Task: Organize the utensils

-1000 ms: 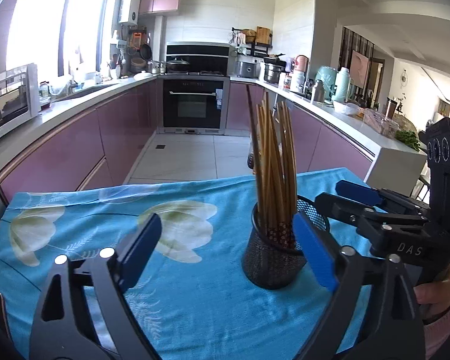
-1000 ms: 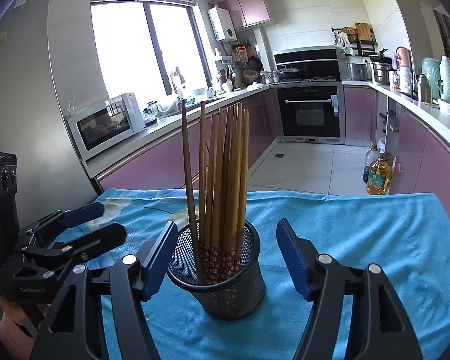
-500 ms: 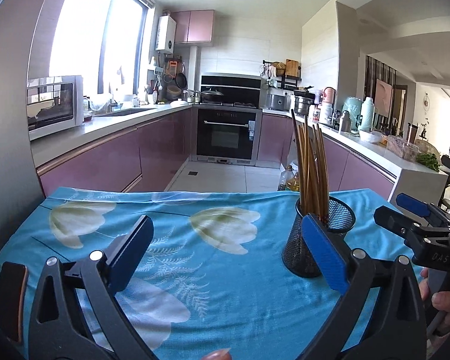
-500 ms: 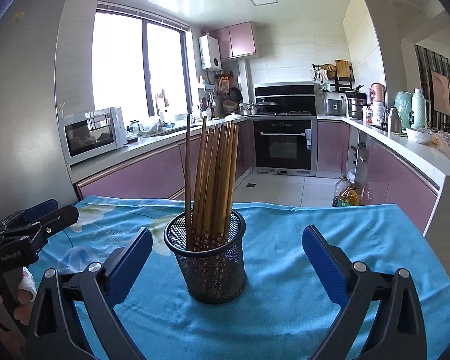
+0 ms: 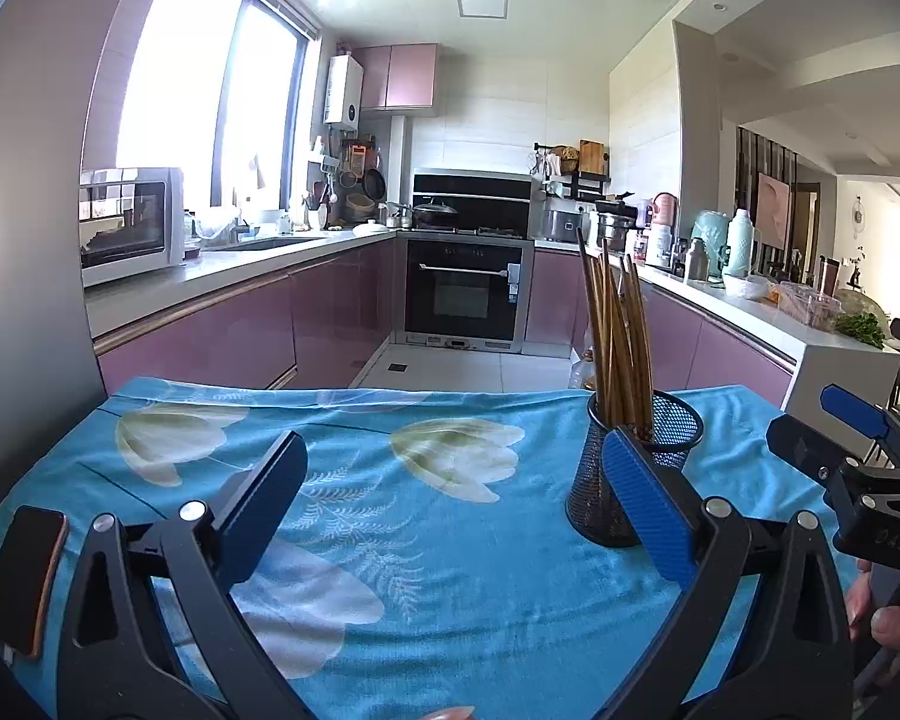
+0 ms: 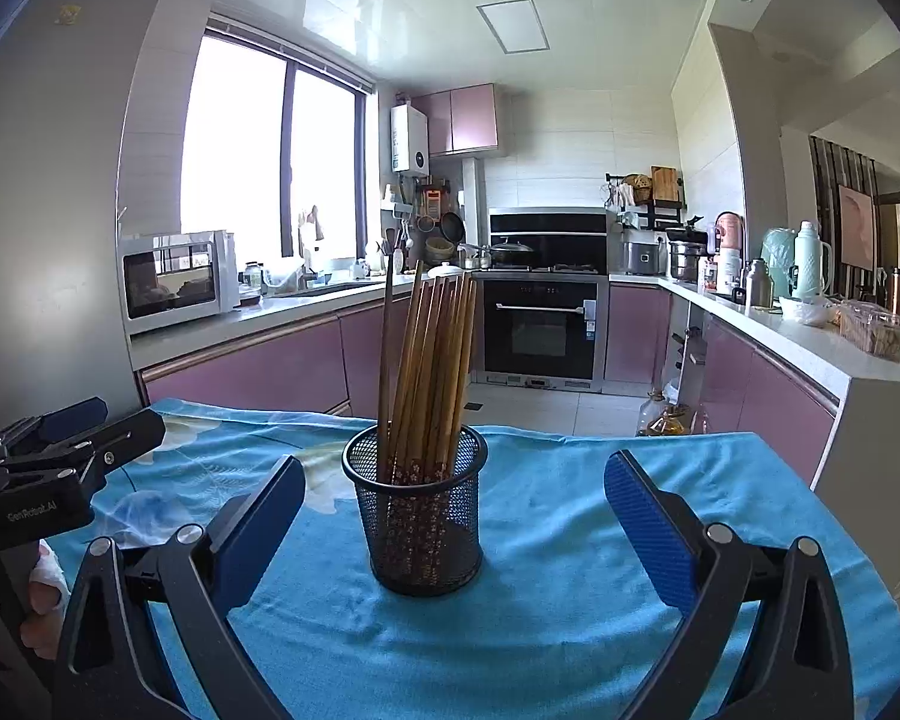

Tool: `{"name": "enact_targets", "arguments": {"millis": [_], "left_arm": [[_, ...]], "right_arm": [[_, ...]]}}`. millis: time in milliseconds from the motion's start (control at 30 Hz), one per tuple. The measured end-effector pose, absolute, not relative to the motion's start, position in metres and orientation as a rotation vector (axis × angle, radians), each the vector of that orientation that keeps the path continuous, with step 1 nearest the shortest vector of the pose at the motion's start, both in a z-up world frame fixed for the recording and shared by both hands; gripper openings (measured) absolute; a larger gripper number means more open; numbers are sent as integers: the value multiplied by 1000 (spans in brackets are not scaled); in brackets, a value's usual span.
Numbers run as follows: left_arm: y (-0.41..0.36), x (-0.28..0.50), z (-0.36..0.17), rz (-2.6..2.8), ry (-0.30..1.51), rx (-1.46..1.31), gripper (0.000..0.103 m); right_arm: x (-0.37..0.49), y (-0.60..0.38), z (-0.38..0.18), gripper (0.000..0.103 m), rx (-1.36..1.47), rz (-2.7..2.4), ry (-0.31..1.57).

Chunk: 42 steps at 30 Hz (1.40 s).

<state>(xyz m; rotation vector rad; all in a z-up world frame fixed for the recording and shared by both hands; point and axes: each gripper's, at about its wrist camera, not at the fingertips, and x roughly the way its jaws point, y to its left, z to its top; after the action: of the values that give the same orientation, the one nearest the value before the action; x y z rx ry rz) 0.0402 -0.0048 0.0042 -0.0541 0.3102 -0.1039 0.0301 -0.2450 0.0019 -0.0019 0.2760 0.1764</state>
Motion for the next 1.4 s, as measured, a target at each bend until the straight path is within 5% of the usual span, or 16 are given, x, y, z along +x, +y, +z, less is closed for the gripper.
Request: {"name": "enact_targets", "arguments": {"millis": [1400], "left_arm": [[-16, 19, 5, -101, 271, -46, 97]], "right_arm": [[11, -249, 3, 97, -2, 104, 235]]}}
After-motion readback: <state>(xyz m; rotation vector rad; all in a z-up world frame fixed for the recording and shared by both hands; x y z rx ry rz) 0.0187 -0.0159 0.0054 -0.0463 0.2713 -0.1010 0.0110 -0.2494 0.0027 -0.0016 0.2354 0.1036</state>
